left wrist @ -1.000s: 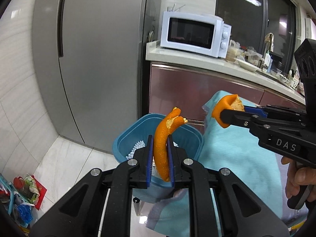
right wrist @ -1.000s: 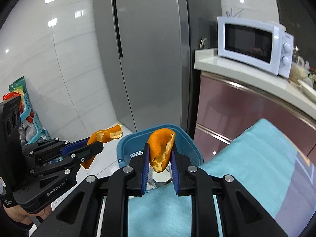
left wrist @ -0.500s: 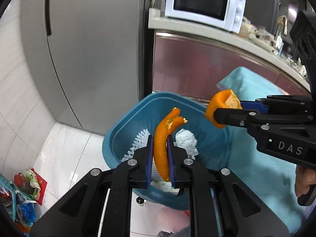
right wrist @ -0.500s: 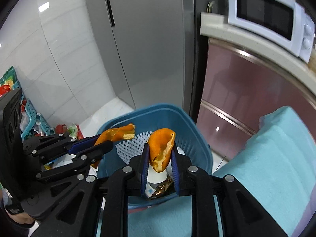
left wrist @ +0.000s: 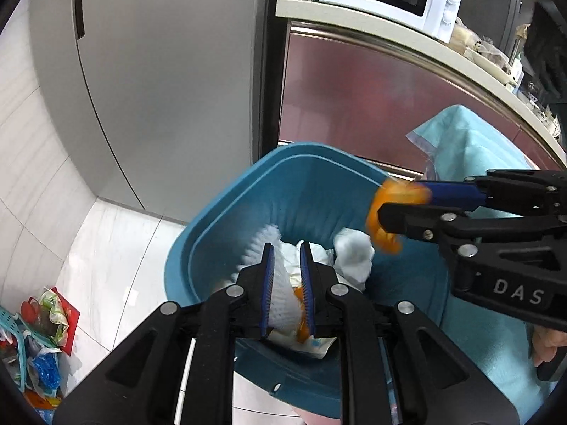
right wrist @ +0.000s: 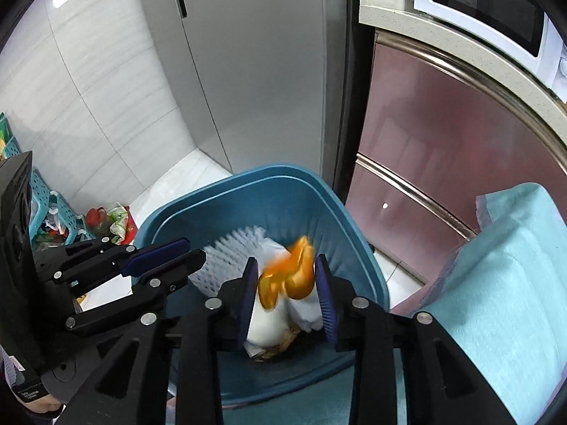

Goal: Collect trash

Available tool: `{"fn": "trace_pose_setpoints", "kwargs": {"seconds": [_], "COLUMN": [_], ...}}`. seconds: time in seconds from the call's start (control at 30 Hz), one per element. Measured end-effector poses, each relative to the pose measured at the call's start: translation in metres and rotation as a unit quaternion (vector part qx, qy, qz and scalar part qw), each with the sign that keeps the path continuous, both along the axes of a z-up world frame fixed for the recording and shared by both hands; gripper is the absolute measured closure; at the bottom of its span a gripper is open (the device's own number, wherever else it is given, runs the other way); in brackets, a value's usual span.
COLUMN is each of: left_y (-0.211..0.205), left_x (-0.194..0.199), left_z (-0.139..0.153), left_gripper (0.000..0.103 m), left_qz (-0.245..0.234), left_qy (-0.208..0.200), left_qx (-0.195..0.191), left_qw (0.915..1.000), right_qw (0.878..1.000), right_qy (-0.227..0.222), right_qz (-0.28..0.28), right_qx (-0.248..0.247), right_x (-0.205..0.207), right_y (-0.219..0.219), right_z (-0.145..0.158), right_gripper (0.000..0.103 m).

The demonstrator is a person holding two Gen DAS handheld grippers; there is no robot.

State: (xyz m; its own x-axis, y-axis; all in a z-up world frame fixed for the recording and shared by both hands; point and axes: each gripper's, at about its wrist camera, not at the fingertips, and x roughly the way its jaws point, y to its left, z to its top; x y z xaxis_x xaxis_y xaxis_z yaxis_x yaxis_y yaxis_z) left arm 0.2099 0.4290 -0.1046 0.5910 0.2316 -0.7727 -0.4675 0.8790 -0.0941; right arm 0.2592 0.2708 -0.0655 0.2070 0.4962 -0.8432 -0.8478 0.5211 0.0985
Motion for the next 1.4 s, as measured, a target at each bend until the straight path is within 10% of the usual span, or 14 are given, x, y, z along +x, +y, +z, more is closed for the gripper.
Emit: {"fn": "trace_pose_setpoints", "kwargs": {"seconds": [0.33, 1.1, 1.4], "left_y": [-0.009, -0.104, -0.178], "left_x": [-0.021, -0.059, -0.064], "left_z": [0.010, 0.111, 0.145], "left_gripper": [0.081, 0.010, 0.006], "left_qz": [0.008, -0.022, -0.069], "left_qy": [-0.013, -0.084, -0.114], "left_qx": [0.007, 0.085, 0.102], "left_qw": [0.9999, 0.9927, 0.9858], "right_qw": [1.000, 0.984, 0.966], "right_qy": [-0.002, -0.086, -0.133], "right_qz": [-0.013, -0.090, -0.152], "right_qx": [0.026, 0.126, 0.162], "right_x": [0.001, -0.030, -0.049], "right_y": [-0.012, -0.143, -0.230], "right_z": [0.010, 0.094, 0.120], "right_gripper": [0.062, 0.019, 0.007]}}
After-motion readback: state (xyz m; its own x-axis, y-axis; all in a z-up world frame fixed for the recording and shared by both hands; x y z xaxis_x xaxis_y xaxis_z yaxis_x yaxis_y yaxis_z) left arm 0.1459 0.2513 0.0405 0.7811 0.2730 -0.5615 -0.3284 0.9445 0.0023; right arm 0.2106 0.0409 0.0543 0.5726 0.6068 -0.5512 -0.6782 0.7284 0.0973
